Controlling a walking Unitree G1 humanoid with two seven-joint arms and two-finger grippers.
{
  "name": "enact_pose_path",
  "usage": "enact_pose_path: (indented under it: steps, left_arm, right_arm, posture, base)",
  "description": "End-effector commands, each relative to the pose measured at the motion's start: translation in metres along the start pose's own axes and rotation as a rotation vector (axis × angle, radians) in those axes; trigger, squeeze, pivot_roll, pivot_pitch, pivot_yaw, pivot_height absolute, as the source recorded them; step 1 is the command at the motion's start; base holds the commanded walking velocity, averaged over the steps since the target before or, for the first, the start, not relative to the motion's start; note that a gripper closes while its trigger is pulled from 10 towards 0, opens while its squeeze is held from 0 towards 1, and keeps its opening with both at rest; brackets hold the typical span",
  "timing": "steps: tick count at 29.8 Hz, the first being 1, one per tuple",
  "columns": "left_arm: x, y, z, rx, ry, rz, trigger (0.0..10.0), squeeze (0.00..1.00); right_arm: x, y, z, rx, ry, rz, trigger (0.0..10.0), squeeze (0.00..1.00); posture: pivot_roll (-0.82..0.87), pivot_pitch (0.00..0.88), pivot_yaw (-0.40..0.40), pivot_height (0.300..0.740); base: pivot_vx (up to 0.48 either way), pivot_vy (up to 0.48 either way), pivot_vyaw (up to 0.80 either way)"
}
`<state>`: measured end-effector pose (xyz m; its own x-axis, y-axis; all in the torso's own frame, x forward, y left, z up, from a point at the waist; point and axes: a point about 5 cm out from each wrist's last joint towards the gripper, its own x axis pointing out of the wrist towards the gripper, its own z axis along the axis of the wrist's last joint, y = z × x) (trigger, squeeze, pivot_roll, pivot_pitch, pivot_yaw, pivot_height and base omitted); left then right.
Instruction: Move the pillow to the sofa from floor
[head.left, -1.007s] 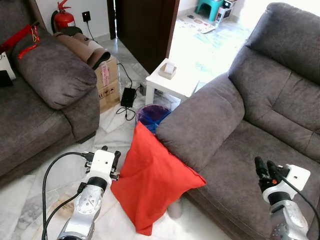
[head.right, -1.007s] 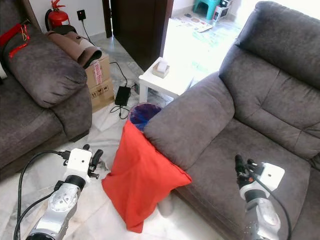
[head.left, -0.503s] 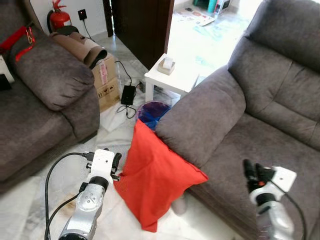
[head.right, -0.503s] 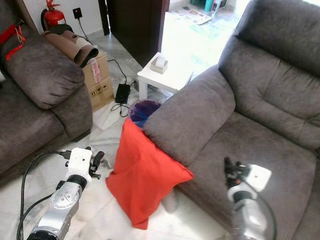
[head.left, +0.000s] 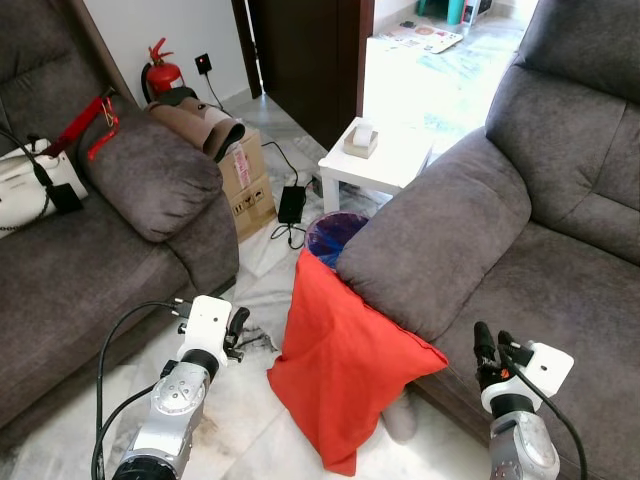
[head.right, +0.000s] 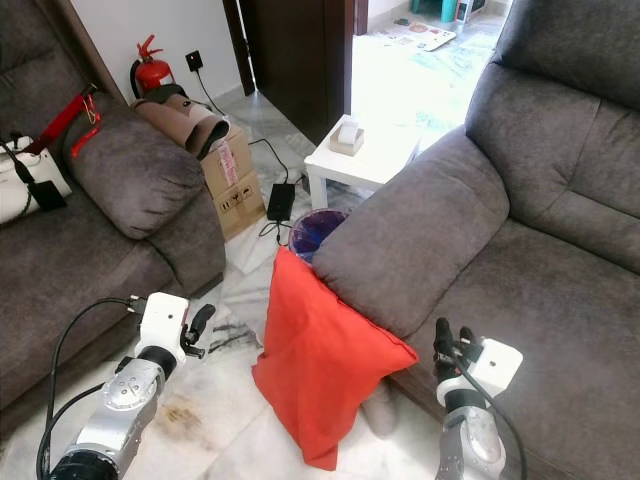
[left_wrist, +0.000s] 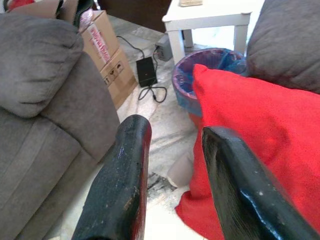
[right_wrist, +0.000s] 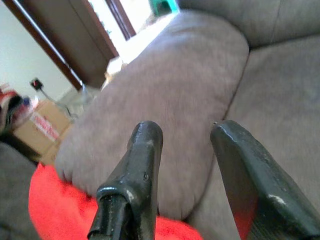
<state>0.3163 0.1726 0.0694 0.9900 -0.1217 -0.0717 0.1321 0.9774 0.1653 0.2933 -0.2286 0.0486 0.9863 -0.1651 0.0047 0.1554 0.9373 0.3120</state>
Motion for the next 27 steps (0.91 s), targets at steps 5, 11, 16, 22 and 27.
enact_pose_path:
  steps: [5, 11, 16, 22, 27]
  left_arm:
    - [-0.009, 0.01, -0.01, -0.009, 0.015, 0.027, 10.0, 0.0]
    - [-0.018, 0.01, -0.013, -0.005, -0.01, 0.031, 10.0, 0.0]
    - [-0.023, 0.013, -0.012, -0.008, -0.029, 0.041, 10.0, 0.0]
    - [-0.021, 0.01, -0.007, -0.006, -0.053, 0.029, 10.0, 0.0]
    - [-0.022, 0.012, -0.012, -0.001, -0.031, 0.025, 10.0, 0.0]
  right_arm:
    - [-0.003, 0.009, -0.004, 0.0, -0.009, 0.01, 10.0, 0.0]
    - [-0.009, 0.009, 0.0, -0.009, -0.041, 0.008, 10.0, 0.0]
    - [-0.014, 0.011, 0.001, -0.038, -0.058, 0.027, 10.0, 0.0]
    - [-0.007, 0.011, 0.008, -0.041, -0.067, 0.04, 10.0, 0.0]
    - [-0.004, 0.015, 0.007, -0.06, -0.047, 0.052, 10.0, 0.0]
  posture:
    - [0.01, 0.1, 0.121, 0.74]
    - [-0.01, 0.064, 0.119, 0.74]
    - [-0.02, 0.023, 0.113, 0.74]
    - [-0.02, 0.005, 0.116, 0.74]
    - [-0.02, 0.027, 0.111, 0.74]
  base:
    - [0.0, 0.0, 0.0]
    - [0.0, 0.0, 0.0]
    - [0.0, 0.0, 0.0]
    - [0.0, 0.0, 0.0]
    - [0.0, 0.0, 0.0]
